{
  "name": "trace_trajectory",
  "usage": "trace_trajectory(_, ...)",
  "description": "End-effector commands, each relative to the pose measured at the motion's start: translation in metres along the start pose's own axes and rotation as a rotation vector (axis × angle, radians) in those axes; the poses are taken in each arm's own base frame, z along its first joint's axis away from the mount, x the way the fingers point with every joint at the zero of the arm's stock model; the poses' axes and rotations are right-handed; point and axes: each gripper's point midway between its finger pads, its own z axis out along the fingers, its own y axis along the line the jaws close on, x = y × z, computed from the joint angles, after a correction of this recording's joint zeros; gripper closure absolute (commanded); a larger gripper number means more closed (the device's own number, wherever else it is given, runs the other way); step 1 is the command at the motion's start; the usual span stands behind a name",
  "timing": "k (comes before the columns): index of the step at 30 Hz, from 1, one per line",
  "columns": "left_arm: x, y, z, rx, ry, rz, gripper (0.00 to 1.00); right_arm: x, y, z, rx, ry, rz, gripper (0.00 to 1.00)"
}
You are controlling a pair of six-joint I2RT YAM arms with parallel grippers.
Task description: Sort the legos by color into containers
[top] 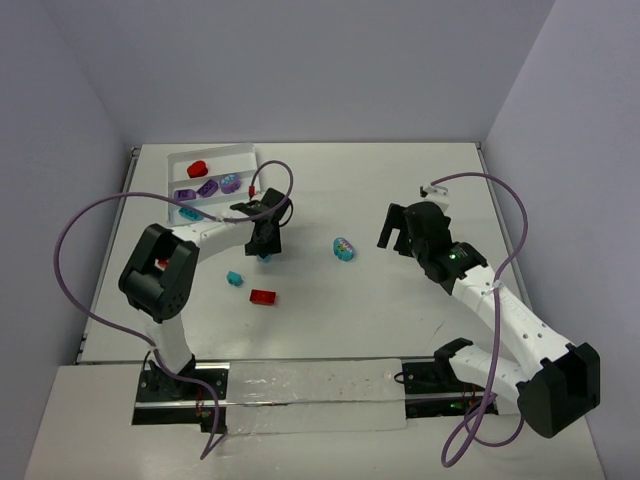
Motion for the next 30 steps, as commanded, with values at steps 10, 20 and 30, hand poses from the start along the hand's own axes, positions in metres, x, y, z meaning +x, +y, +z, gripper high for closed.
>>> trace_trajectory(10, -0.101, 0.021, -0.074, 0.008, -0.243, -0.162, 1.00, -0.015, 0.010, -0.001, -0.021, -0.044, 0.029, 0.00)
trace_trajectory(20, -0.160, 0.096, -0.051, -0.026, -0.261, -0.422, 1.00, -0.020, 0.012, -0.002, -0.024, -0.056, 0.031, 0.00)
trace_trajectory(30, -0.186, 0.134, 0.004, -0.119, -0.210, -0.505, 1.00, -0.022, 0.012, -0.002, -0.019, -0.059, 0.029, 0.00)
